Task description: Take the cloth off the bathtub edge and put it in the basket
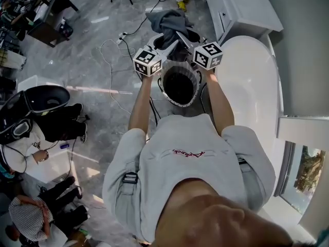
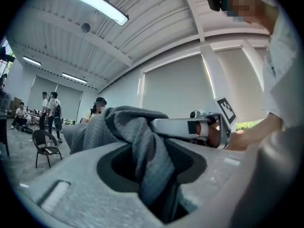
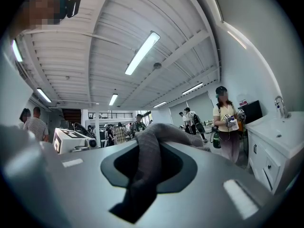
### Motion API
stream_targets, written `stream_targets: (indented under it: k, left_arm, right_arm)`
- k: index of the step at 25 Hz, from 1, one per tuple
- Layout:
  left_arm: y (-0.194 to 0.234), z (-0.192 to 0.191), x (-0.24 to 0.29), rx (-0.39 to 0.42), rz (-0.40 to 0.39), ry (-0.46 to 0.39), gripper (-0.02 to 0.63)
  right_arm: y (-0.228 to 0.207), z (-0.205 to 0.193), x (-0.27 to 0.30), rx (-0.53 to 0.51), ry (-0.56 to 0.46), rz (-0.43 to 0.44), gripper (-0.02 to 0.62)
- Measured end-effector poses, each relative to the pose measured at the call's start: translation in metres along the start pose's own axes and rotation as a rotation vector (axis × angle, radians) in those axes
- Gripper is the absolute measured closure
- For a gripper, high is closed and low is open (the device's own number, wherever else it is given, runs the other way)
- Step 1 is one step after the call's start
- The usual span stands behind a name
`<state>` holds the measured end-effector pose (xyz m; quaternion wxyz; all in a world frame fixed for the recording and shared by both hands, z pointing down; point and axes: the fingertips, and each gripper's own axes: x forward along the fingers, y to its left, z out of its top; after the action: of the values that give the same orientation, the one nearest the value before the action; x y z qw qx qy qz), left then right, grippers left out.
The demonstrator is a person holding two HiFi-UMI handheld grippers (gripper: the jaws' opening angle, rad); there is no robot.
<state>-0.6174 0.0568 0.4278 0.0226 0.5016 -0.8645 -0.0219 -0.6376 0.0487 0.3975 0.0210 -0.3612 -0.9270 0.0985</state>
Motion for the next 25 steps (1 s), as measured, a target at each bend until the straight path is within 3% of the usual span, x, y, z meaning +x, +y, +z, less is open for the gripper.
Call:
stream_targets:
  k: [10, 17, 25]
  left_arm:
    - [0.060, -0.017, 0.006, -0.048, -0.031, 0.034, 0.442]
    - [0.036, -0.038, 0.022, -0.069, -0.009, 0.048, 0.442]
    - [0.039, -0.064, 0.027, -0.131, 0.053, 0.075, 0.442]
  right_arm:
    - [-0.024, -0.019, 0.056, 0.040, 0.026, -0.036, 0.517]
    - [-0.038, -0.037, 0.029, 0.073, 0.041, -0.005, 0.518]
    - [-0.049, -0.063, 0.031, 0.114, 0.110, 0.052, 0.518]
